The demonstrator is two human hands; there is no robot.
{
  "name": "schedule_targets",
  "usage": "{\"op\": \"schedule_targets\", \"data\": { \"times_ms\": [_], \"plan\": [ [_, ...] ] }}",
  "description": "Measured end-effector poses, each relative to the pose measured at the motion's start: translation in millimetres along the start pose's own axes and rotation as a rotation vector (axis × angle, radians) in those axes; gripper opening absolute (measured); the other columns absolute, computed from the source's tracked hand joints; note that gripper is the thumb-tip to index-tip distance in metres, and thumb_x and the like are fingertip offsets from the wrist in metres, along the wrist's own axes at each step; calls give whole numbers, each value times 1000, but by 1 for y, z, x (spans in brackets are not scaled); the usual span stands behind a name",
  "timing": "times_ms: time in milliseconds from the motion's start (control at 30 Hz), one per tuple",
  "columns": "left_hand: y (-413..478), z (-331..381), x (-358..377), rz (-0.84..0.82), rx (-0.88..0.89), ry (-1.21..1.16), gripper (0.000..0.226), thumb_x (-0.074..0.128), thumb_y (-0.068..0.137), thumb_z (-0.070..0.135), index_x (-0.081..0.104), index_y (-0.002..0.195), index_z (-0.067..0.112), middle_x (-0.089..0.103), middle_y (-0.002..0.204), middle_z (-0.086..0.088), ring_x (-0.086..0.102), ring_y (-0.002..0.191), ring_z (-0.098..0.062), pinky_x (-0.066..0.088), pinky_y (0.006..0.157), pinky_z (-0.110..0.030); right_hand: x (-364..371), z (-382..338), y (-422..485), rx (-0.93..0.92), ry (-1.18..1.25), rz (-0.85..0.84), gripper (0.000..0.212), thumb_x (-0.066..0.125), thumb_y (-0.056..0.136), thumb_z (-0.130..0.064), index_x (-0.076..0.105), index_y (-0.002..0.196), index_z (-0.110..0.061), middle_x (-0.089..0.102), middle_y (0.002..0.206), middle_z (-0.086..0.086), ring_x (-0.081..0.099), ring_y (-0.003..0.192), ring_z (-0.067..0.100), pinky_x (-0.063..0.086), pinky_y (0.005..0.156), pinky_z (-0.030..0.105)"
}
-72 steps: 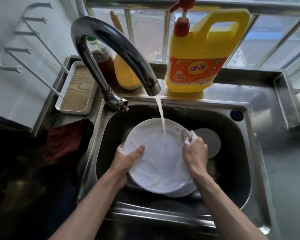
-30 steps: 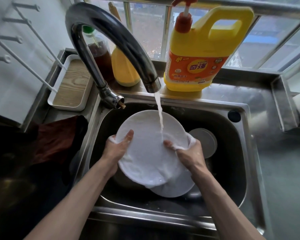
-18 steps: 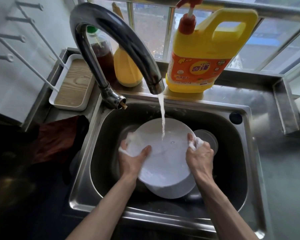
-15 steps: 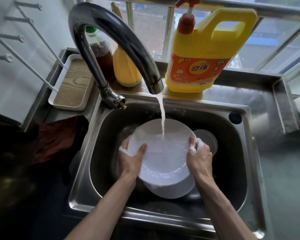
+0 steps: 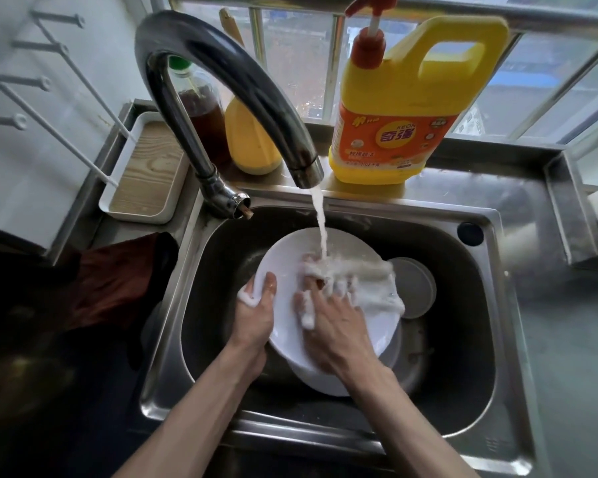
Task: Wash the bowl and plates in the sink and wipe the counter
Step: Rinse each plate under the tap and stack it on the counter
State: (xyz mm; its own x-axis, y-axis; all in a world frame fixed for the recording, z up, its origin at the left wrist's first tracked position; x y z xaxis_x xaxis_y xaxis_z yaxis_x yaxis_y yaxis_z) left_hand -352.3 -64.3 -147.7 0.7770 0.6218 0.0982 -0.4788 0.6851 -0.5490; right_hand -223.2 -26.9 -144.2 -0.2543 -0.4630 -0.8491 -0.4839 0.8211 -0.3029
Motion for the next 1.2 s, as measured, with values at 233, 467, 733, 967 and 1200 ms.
{"op": "schedule_targets", "data": {
  "times_ms": [233,467,733,967,1200],
  "plan": [
    [2,-5,-6,21,2,13,23,59,103,28,72,115,12,78,108,-14,74,104,-34,58,95,-51,7,8,5,-273,-87,-55,72,29,105,-57,-11,163,-40,-9,174,-7,-11,160,18,-4,129,49],
    [3,-11,-12,114,-24,-46,21,58,104,32,68,112,17,77,103,-8,75,92,-23,62,70,-30,-1,17,-18,-82,-21,-179,68,13,107,-60,-22,160,-36,-19,171,-6,-16,159,19,-3,130,46],
    [1,-13,-13,54,8,18,30,59,103,31,70,120,9,78,108,-12,74,103,-32,61,86,-44,8,24,27,-134,0,-66,62,16,106,-59,-16,159,-50,-16,171,-15,-15,159,16,-2,129,48],
    [2,-3,-18,55,-9,-25,18,56,104,30,68,114,19,77,107,-8,74,99,-25,63,76,-36,1,9,-10,-193,-62,-163,65,14,109,-56,-24,159,-37,-33,164,-15,-36,151,15,-15,126,47],
    [-1,-4,-10,16,1,37,27,60,102,33,70,117,14,78,107,-12,74,102,-33,60,90,-48,2,23,38,-113,-70,88,67,10,104,-54,-16,163,-36,-24,170,-12,-25,157,19,-4,129,51]
  ]
}}
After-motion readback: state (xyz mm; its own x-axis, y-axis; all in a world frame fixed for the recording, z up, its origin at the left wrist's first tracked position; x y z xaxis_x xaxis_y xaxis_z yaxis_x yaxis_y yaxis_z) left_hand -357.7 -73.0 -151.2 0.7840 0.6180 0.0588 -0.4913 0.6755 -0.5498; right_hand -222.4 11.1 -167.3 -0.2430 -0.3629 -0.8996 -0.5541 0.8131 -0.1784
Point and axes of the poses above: each hand's wrist, its own y-axis towards the middle knuckle, its own x-axis out of the palm, z = x × y, the point moved 3 cm from there along y, towards the middle knuckle
